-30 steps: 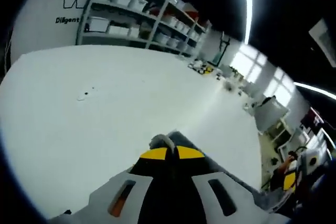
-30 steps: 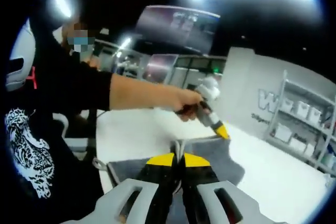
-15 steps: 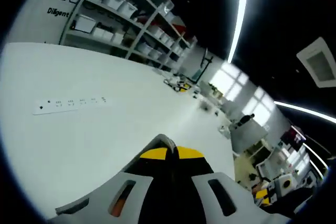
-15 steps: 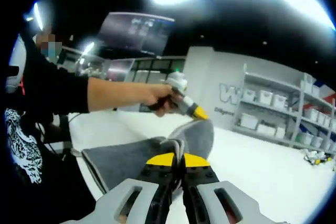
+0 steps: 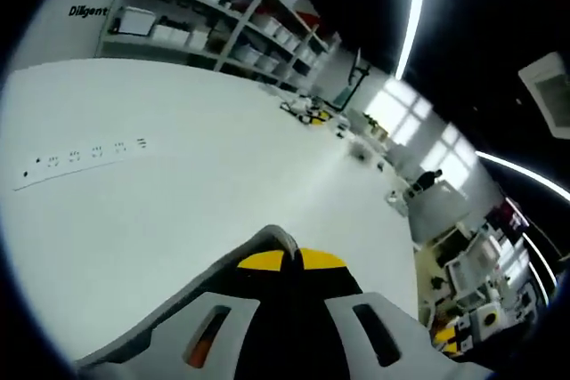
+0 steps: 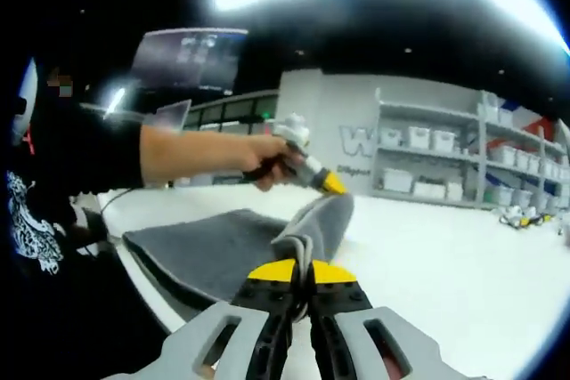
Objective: Open the folded towel by lifting each exposed corner and separating the folded layers until the towel lies flat within the target outline without major curled edges
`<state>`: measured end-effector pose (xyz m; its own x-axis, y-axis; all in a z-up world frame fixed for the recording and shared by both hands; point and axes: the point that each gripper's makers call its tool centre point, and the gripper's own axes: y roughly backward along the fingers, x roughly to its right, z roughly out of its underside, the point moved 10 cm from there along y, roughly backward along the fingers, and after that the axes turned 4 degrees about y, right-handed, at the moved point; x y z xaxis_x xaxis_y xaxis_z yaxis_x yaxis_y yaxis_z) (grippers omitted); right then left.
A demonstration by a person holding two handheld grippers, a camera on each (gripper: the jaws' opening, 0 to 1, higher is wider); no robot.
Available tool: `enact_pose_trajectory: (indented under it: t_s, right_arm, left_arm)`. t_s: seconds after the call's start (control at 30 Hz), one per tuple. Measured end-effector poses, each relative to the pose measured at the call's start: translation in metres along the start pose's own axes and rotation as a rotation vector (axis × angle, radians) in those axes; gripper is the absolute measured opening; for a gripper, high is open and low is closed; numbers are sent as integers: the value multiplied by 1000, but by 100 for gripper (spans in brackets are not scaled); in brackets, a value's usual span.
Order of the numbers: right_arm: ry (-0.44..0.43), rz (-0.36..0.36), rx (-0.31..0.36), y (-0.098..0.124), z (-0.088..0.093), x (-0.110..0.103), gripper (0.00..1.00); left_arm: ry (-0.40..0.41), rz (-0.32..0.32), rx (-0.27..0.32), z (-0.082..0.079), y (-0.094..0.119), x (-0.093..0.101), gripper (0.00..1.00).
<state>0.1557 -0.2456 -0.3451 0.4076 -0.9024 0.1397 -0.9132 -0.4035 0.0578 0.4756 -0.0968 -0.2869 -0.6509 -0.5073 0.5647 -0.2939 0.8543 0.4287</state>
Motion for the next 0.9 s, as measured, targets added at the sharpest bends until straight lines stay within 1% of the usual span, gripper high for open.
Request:
enact_pose_trajectory:
  t_s: [0.17,0.23,0.33,0.47,0.57,0.7,0.83,0.9]
  right_arm:
    - [16,43,-11,9,7,-3,0]
    - [9,49,-16,9,9,-2,0]
    - [3,70,-38,12,18,0,0]
    - [-28,82,-56,15,27,1,0]
    - [-39,96,-51,16,27,3,0]
    - [-13,117,-45,18,24,9,0]
    - [-7,127,-48,20,24,11,0]
    - [-18,128,-55,21,25,11,0]
  left_arm:
    - [-17,0,-25,5,-15,6,3]
    - [-20,-2,-33,7,-21,7,3]
    - [-36,-11,-37,10,-28,8,3]
    - [-53,-16,-43,13,-42,11,3]
    - [-79,-35,-48,15,-52,13,3]
    - [-123,-68,-42,17,-60,15,4]
    - [-129,-65,-32,16,-62,17,3]
    - [-149,-62,-35,16,-66,19,3]
